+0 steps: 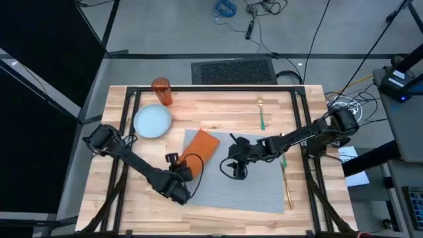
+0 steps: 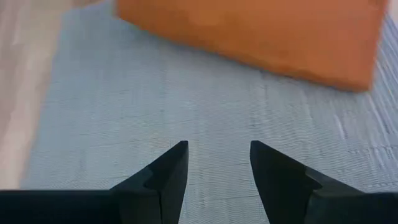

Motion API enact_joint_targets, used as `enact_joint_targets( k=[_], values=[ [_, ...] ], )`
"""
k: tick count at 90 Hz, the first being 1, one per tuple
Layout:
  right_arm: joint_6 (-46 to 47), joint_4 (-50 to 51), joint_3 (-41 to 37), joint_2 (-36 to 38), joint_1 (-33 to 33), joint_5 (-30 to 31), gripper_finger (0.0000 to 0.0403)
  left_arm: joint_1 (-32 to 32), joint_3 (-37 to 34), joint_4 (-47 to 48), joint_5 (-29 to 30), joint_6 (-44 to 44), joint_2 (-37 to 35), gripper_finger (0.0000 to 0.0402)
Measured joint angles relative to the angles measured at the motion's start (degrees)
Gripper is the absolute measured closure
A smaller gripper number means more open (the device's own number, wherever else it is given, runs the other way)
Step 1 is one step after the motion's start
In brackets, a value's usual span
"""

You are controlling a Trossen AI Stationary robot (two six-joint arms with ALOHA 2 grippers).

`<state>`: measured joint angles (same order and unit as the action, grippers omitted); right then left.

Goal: Set table place
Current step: Adjust the orange napkin to the left of placemat

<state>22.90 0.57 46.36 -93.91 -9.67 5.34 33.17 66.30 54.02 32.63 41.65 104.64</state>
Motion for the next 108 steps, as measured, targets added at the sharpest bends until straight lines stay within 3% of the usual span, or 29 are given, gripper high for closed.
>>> enact_joint_targets(
  k=[13,32,64,93,108],
  values=[
    [-0.1,-8.83,-0.01,-6.05,2.19,-7.25,0.0245,0.35,1.75,2.04,0.01,0.54,0.0,0.0401],
    [-1.52,-12.38,2.21,-10.81,4.3,-8.59,0.0261,0.61,2.99,4.07,0.03,1.01,0.0,0.0401],
    [-4.71,-9.06,5.98,-11.27,6.36,-10.16,0.0271,1.16,3.4,4.43,-0.01,1.59,-0.02,0.0401],
    [-6.24,-0.78,10.54,-11.29,6.38,-7.97,0.0271,1.09,9.3,11.57,1.56,1.0,-0.06,0.0401],
    [-7.09,2.46,13.93,-14.07,7.04,-10.68,0.0271,1.09,10.75,13.03,1.92,1.0,-0.11,0.0401]
  ],
)
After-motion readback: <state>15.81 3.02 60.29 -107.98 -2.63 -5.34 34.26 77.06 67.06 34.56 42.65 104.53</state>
